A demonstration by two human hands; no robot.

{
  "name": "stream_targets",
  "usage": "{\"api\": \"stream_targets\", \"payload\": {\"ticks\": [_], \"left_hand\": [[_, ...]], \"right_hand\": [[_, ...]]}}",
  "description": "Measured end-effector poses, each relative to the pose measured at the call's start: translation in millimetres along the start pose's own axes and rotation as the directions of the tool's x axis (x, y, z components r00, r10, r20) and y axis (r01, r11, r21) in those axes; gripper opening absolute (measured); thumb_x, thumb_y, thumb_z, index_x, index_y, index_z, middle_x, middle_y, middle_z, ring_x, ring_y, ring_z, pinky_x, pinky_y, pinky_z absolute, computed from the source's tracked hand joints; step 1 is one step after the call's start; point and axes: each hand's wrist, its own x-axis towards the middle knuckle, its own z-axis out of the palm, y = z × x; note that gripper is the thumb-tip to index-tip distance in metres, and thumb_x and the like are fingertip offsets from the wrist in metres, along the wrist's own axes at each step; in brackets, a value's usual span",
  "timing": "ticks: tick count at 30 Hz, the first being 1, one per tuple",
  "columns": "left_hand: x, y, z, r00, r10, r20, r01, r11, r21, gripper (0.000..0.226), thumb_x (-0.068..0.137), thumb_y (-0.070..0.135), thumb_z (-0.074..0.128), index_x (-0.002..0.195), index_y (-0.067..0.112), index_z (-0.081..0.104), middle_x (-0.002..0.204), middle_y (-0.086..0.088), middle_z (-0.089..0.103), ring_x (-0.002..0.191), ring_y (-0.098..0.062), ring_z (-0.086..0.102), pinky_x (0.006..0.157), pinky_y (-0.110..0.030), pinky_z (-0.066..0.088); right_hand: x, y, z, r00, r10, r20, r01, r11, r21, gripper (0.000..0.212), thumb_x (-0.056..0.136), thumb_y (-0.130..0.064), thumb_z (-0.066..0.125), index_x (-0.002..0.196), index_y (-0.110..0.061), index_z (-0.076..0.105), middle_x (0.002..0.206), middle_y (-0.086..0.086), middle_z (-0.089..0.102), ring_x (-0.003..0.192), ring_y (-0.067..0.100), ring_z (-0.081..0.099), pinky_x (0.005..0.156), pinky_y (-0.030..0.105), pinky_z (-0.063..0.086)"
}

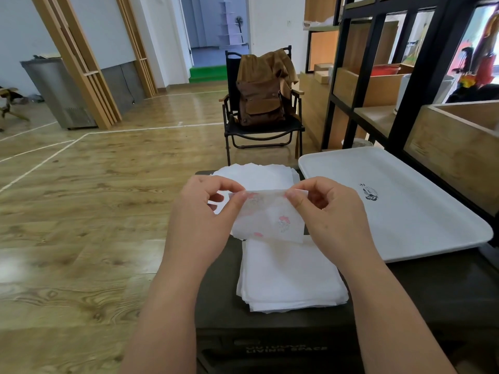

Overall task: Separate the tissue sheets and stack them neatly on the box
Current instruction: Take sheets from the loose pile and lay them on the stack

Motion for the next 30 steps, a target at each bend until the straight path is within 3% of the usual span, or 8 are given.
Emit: {"api": "stream_targets", "payload": {"ticks": [3, 5, 9, 12, 14, 18, 23, 30], "left_hand": [[1, 5, -1, 1.000, 0.016, 0.015, -0.015, 0.995, -0.096, 0.009, 0.087, 0.036, 0.067, 0.080, 0.042, 0.066, 0.098, 0.022, 0.061, 0.093, 0.004, 0.060, 0.070, -0.006, 0.043], [2, 9, 0, 0.998, 0.018, 0.061, -0.005, 0.979, -0.206, 0.015, 0.093, 0.033, 0.065, 0.080, 0.040, 0.065, 0.086, 0.021, 0.065, 0.080, 0.004, 0.060, 0.065, -0.007, 0.043], [-1, 16, 3, 0.995, 0.014, 0.100, 0.015, 0.960, -0.280, 0.014, 0.096, 0.038, 0.056, 0.082, 0.037, 0.060, 0.053, 0.009, 0.046, 0.052, -0.013, 0.039, 0.048, -0.024, 0.034], [-2, 17, 4, 0.991, -0.049, 0.126, 0.078, 0.968, -0.240, 0.008, 0.098, 0.038, 0.055, 0.091, 0.042, 0.055, 0.050, 0.007, 0.043, 0.044, -0.012, 0.036, 0.041, -0.020, 0.031], [-3, 16, 1, 0.969, -0.125, 0.213, 0.164, 0.970, -0.178, 0.011, 0.094, 0.043, 0.058, 0.098, 0.050, 0.050, 0.057, 0.007, 0.051, 0.049, -0.010, 0.046, 0.045, -0.018, 0.039], [-5, 8, -2, 0.870, -0.248, 0.427, 0.255, 0.966, 0.040, 0.014, 0.090, 0.045, 0.063, 0.098, 0.051, 0.052, 0.051, 0.017, 0.048, 0.050, -0.004, 0.047, 0.058, -0.022, 0.040], [-6, -2, 5, 0.785, -0.384, 0.487, 0.328, 0.923, 0.199, 0.015, 0.090, 0.035, 0.067, 0.100, 0.039, 0.056, 0.065, 0.010, 0.054, 0.046, -0.003, 0.053, 0.062, -0.027, 0.045], [-5, -9, 11, 0.759, -0.469, 0.451, 0.370, 0.881, 0.294, 0.023, 0.089, 0.031, 0.069, 0.102, 0.035, 0.051, 0.063, 0.005, 0.068, 0.042, 0.000, 0.057, 0.050, -0.019, 0.045]], "right_hand": [[1, -2, 0, 0.995, -0.077, -0.068, 0.071, 0.993, -0.091, 0.011, 0.086, -0.046, 0.062, 0.077, -0.046, 0.055, 0.085, -0.023, 0.053, 0.086, -0.008, 0.050, 0.066, 0.010, 0.040], [2, -4, -1, 0.993, -0.090, -0.074, 0.086, 0.995, -0.056, 0.009, 0.087, -0.048, 0.058, 0.081, -0.043, 0.054, 0.091, -0.023, 0.053, 0.092, -0.004, 0.052, 0.066, 0.013, 0.045], [-1, -13, -2, 0.991, -0.116, -0.061, 0.123, 0.982, 0.142, 0.021, 0.094, -0.043, 0.052, 0.082, -0.027, 0.061, 0.068, -0.018, 0.061, 0.067, -0.002, 0.058, 0.049, 0.008, 0.040], [-1, -13, -6, 0.999, -0.035, -0.033, 0.039, 0.992, 0.117, 0.023, 0.094, -0.045, 0.052, 0.082, -0.028, 0.061, 0.066, -0.011, 0.064, 0.060, 0.003, 0.058, 0.047, 0.011, 0.040], [1, -10, -10, 0.996, 0.080, 0.025, -0.081, 0.996, 0.031, 0.027, 0.093, -0.050, 0.051, 0.081, -0.029, 0.061, 0.068, -0.005, 0.066, 0.062, 0.008, 0.059, 0.050, 0.018, 0.042], [2, 1, -18, 0.948, 0.279, 0.155, -0.235, 0.939, -0.252, 0.032, 0.093, -0.049, 0.051, 0.076, -0.024, 0.060, 0.079, -0.012, 0.060, 0.069, 0.005, 0.053, 0.057, 0.024, 0.034], [0, 9, -17, 0.896, 0.378, 0.234, -0.256, 0.869, -0.423, 0.035, 0.094, -0.043, 0.055, 0.084, -0.011, 0.063, 0.071, 0.001, 0.060, 0.064, 0.015, 0.057, 0.063, 0.030, 0.048], [0, 12, -12, 0.896, 0.396, 0.200, -0.214, 0.781, -0.586, 0.032, 0.096, -0.043, 0.053, 0.081, -0.015, 0.060, 0.076, -0.001, 0.059, 0.066, 0.010, 0.053, 0.056, 0.022, 0.039]]}}
